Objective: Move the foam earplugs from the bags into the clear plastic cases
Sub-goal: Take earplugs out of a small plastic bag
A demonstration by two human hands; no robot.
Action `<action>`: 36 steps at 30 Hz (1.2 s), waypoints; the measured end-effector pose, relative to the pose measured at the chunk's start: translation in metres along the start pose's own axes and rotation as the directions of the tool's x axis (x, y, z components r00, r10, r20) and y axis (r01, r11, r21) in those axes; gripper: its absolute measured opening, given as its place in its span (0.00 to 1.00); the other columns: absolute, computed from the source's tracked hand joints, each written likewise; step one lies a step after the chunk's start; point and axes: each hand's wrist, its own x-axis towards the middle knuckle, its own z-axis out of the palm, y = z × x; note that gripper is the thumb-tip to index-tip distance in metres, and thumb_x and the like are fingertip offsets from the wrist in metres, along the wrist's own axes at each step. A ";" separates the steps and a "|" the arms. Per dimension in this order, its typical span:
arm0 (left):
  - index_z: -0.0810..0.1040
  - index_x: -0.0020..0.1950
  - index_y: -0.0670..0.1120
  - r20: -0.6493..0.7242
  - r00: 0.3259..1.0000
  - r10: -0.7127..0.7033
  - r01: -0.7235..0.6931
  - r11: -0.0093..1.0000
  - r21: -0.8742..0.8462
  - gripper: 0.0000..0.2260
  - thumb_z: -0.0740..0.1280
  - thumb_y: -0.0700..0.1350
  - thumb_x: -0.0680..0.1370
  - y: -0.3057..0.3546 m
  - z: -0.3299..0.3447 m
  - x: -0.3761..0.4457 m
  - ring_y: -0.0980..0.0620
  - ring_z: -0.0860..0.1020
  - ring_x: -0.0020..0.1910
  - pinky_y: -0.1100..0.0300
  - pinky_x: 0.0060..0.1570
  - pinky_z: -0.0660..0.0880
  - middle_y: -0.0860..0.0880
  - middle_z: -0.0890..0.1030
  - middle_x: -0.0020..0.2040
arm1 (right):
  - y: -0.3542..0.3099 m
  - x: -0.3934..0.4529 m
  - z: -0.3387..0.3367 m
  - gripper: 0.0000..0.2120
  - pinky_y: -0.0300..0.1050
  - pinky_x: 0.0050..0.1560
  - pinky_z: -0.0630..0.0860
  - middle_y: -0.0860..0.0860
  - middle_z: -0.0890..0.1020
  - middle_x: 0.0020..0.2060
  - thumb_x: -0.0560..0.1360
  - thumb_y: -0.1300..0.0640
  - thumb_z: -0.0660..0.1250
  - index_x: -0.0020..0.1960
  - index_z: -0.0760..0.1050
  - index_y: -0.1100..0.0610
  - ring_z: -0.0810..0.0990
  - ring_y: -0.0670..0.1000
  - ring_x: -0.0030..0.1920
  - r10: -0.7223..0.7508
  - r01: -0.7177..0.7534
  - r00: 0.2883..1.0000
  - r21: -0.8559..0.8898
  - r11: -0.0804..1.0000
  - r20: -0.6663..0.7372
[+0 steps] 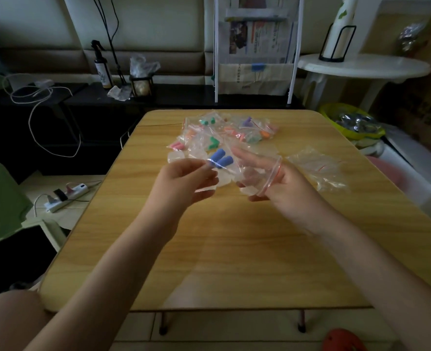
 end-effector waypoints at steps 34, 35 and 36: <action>0.74 0.39 0.47 -0.078 0.905 0.419 -0.390 0.888 0.244 0.10 0.73 0.36 0.71 -0.010 0.018 -0.013 0.53 0.79 0.38 0.63 0.39 0.77 0.50 0.79 0.37 | -0.002 -0.002 0.012 0.15 0.30 0.55 0.73 0.40 0.82 0.51 0.74 0.57 0.70 0.60 0.78 0.49 0.79 0.36 0.54 0.017 -0.012 0.999 -0.148 0.989 0.034; 0.74 0.39 0.46 -0.063 0.901 0.429 -0.404 0.884 0.237 0.10 0.72 0.36 0.71 -0.010 0.018 -0.013 0.52 0.79 0.38 0.64 0.39 0.76 0.50 0.79 0.37 | -0.002 -0.002 0.012 0.13 0.35 0.52 0.75 0.42 0.83 0.49 0.75 0.58 0.68 0.59 0.78 0.48 0.81 0.39 0.51 0.038 -0.032 0.998 -0.119 0.992 0.046; 0.73 0.40 0.47 -0.042 0.900 0.435 -0.415 0.881 0.228 0.10 0.72 0.35 0.72 -0.010 0.019 -0.013 0.52 0.79 0.38 0.62 0.39 0.77 0.49 0.79 0.38 | -0.002 -0.002 0.013 0.12 0.39 0.48 0.76 0.44 0.83 0.49 0.77 0.58 0.66 0.60 0.76 0.49 0.82 0.43 0.47 0.072 -0.067 0.996 -0.107 0.992 0.051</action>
